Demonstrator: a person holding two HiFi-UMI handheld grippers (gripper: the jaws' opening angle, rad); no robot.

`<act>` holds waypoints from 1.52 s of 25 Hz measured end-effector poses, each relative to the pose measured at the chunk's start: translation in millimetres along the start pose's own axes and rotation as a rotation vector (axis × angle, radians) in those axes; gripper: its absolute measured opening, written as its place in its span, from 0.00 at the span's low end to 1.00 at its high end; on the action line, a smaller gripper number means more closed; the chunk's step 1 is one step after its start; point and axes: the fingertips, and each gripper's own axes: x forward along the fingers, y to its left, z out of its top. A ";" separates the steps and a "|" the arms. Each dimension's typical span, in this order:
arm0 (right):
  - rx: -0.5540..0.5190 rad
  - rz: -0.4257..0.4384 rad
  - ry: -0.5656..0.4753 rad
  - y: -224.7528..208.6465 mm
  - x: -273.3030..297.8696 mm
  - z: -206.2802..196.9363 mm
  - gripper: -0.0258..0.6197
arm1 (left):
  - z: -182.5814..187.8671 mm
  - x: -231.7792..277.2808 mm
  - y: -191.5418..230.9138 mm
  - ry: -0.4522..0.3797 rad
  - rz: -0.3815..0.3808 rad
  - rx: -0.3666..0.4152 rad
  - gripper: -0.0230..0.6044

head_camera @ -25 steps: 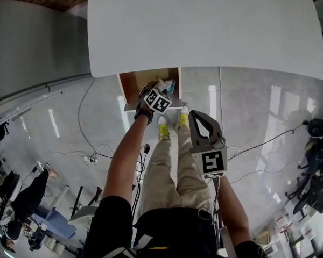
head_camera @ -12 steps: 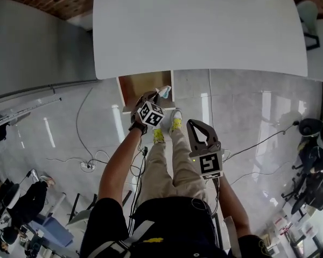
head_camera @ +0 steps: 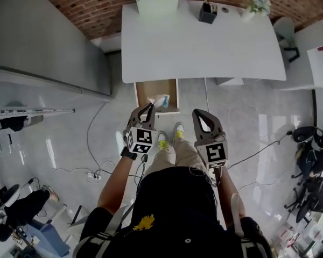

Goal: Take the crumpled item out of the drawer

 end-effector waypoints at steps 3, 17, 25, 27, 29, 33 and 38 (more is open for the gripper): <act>-0.024 -0.013 -0.070 14.0 -9.8 38.4 0.08 | 54.6 -55.3 31.9 -0.120 0.073 -0.038 0.10; -0.039 -0.102 -0.218 15.9 -41.0 109.7 0.08 | 145.8 -175.5 98.8 -0.377 0.231 -0.002 0.10; -0.058 -0.089 -0.211 35.9 -27.3 116.9 0.08 | 146.5 -185.9 108.8 -0.412 0.216 -0.013 0.10; -0.078 -0.083 -0.195 39.5 -25.5 116.6 0.08 | 143.6 -187.9 113.7 -0.424 0.227 -0.036 0.10; -0.099 -0.088 -0.178 38.5 -27.6 115.5 0.08 | 139.0 -186.9 115.9 -0.431 0.238 -0.062 0.10; -0.110 -0.108 -0.138 32.1 -32.0 113.8 0.08 | 136.4 -183.2 114.9 -0.448 0.228 -0.089 0.10; -0.129 -0.121 -0.097 31.1 -38.0 110.1 0.08 | 132.5 -185.4 116.0 -0.463 0.222 -0.115 0.10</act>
